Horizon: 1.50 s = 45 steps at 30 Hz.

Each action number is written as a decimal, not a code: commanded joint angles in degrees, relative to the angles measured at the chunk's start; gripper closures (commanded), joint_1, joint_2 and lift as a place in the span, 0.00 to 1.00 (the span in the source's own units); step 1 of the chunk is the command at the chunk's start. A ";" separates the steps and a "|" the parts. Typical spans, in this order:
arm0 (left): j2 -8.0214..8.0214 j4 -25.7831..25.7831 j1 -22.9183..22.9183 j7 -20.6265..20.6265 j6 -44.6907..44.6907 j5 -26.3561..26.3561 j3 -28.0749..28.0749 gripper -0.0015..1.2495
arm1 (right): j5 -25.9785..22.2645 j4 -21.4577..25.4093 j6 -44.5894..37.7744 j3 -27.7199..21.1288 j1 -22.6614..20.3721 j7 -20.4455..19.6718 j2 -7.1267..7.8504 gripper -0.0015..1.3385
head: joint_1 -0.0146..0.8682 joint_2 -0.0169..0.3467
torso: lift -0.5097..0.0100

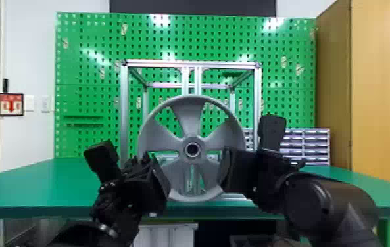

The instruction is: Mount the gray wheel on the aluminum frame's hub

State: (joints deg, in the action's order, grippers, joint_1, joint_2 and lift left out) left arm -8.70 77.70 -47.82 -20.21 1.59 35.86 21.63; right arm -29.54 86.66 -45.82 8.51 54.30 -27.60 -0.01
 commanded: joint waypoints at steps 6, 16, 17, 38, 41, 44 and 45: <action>0.00 -0.01 0.19 0.00 -0.18 -0.27 0.08 0.72 | 0.09 0.00 0.11 -0.07 -0.16 0.00 -0.04 0.80 | 0.01 0.06 | 0.02; -0.09 -0.01 0.10 0.00 -0.27 -0.53 -0.10 0.72 | 0.09 0.18 0.29 -0.07 -0.25 0.00 -0.04 0.79 | 0.01 0.06 | 0.02; -0.09 -0.01 0.10 0.00 -0.27 -0.53 -0.10 0.71 | 0.09 0.18 0.55 -0.07 -0.33 0.00 -0.04 0.78 | 0.01 0.06 | 0.02; -0.09 -0.01 0.19 0.61 -0.62 -0.09 0.34 0.43 | 0.09 0.18 1.87 -0.07 -0.69 0.00 -0.04 0.42 | 0.01 0.06 | 0.02; -0.09 -0.01 0.10 0.96 -0.62 0.00 0.43 0.36 | 0.01 0.18 1.96 -0.07 -0.69 0.00 -0.04 0.34 | 0.01 0.06 | 0.02; -0.09 -0.01 0.01 1.67 -0.62 0.44 0.43 0.32 | -0.08 0.18 2.05 -0.07 -0.77 0.00 -0.04 0.27 | 0.01 0.06 | 0.02; -0.09 -0.01 0.01 2.02 -0.62 0.44 0.43 0.30 | -0.17 0.18 2.14 -0.07 -0.77 0.00 -0.04 0.25 | 0.01 0.06 | 0.02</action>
State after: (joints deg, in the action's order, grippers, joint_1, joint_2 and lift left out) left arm -8.79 77.69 -47.70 -18.89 0.97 35.99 22.03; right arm -29.56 86.84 -43.86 8.43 53.58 -27.60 0.00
